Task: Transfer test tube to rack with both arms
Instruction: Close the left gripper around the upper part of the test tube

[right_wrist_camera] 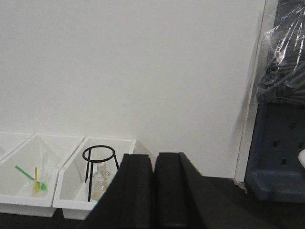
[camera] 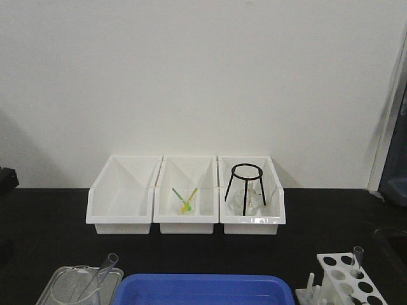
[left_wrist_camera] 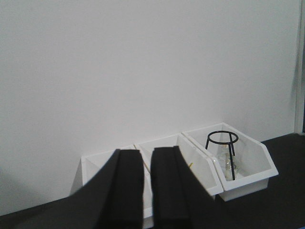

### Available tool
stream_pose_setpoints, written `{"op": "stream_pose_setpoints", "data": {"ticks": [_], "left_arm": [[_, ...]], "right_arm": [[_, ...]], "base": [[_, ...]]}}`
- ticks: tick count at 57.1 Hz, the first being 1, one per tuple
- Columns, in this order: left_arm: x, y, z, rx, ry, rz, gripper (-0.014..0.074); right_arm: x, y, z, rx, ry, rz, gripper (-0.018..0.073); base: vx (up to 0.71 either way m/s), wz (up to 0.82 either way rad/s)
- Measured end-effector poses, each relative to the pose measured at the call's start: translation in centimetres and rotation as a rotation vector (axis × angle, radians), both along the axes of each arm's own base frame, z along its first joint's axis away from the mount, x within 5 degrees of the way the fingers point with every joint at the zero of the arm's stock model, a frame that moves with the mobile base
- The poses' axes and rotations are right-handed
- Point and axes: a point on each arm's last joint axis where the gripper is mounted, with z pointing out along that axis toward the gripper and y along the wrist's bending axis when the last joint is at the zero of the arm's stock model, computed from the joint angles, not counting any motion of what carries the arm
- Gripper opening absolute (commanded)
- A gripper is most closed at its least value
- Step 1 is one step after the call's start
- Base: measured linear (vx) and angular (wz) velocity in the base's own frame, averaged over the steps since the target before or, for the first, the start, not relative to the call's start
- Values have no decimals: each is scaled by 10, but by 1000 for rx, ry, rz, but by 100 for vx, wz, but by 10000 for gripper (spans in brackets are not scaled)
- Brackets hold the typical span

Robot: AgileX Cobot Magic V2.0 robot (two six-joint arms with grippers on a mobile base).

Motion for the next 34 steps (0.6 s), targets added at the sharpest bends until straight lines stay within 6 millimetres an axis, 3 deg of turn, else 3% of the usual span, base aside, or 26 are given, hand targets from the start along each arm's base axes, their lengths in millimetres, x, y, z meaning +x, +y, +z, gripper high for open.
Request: {"op": "stream_pose_setpoints", "data": {"ticks": [8,14,27,34], "left_arm": [[0,0,-1,6,16,4,535],[0,1,-3,11,33,8,573],[1,0,-1,10,9,2,555],[10,-3,-13,160,21,-2,540]], "right_arm": [[0,0,-1,0,7,1,507],[0,0,-1,0,7,1,607],[0,-1,5,38,-52,-7,617],[3,-1,1,40,-56,-11,580]], "base": [[0,0],[0,0],[0,0],[0,0]]}}
